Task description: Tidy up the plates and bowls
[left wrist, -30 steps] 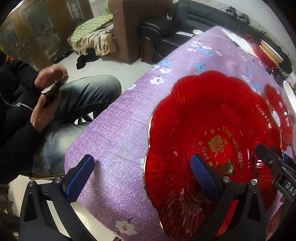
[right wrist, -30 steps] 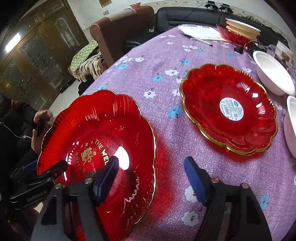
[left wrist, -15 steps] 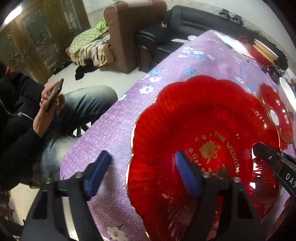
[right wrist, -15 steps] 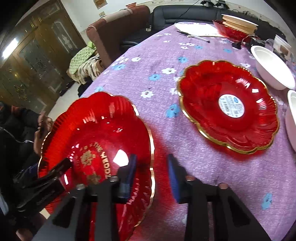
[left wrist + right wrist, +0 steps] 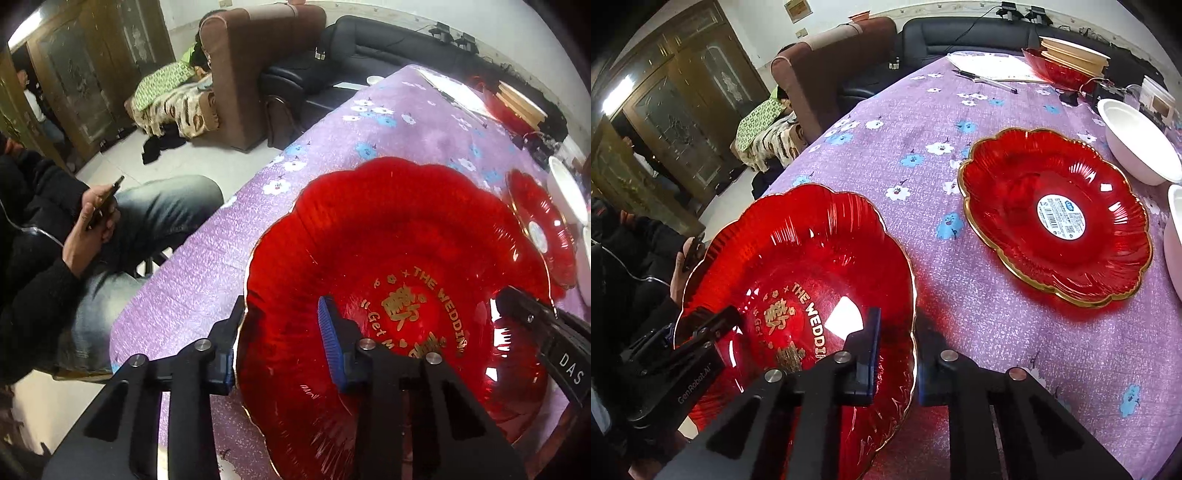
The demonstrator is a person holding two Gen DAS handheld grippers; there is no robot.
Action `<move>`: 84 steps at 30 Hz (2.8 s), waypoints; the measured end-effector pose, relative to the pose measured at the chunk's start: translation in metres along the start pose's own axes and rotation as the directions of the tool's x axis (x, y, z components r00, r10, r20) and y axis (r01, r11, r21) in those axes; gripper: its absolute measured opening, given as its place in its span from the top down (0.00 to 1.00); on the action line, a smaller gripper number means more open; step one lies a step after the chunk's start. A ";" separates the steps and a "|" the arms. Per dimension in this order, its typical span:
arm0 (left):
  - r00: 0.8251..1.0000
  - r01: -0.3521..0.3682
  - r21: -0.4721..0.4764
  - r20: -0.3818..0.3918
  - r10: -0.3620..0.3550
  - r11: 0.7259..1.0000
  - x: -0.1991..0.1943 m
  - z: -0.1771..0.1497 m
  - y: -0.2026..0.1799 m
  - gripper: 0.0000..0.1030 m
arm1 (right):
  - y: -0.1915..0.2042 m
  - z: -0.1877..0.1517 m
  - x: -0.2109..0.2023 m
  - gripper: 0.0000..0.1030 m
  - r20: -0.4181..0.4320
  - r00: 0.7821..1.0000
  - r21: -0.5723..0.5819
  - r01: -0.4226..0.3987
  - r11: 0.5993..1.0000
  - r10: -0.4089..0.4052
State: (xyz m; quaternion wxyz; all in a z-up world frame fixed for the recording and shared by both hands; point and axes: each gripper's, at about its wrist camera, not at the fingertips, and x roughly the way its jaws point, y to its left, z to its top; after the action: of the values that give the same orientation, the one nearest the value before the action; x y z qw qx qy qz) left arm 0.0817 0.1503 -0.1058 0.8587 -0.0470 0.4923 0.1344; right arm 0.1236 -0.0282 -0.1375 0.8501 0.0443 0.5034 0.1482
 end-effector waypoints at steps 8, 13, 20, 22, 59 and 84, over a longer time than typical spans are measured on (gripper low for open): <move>1.000 0.016 0.018 0.025 -0.016 1.000 -0.027 -0.015 0.002 0.68 | 0.005 -0.014 -0.030 0.92 0.054 0.998 -0.034 0.023 0.999 -0.021; 0.998 0.012 0.044 0.061 -0.015 0.999 -0.051 -0.030 0.004 0.68 | 0.005 -0.030 -0.052 0.92 0.077 0.997 -0.038 0.004 0.999 -0.001; 0.999 -0.001 0.059 0.052 -0.002 0.998 -0.045 -0.036 -0.005 0.68 | 0.000 -0.046 -0.058 0.92 0.090 0.996 -0.044 0.003 0.999 0.001; 0.999 -0.025 0.068 0.037 0.022 0.997 -0.032 -0.033 -0.010 0.68 | -0.001 -0.045 -0.053 0.92 0.093 0.996 -0.046 0.014 0.999 -0.009; 0.919 0.371 0.114 0.098 -0.382 0.921 -0.145 0.039 -0.091 0.43 | -0.161 -0.034 -0.184 0.35 0.378 0.918 0.228 -0.220 0.949 0.122; 0.922 0.332 -0.014 -0.205 -0.328 0.943 0.001 0.115 -0.170 0.42 | -0.198 -0.001 -0.068 0.32 0.265 0.911 0.433 -0.406 0.805 0.317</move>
State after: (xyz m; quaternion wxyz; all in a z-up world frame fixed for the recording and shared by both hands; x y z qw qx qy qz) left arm 0.2247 0.0116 -0.0568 0.8144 -0.1336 0.5642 -0.0230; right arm 0.1334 -0.2368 -0.1251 0.8100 0.3615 0.4278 0.1741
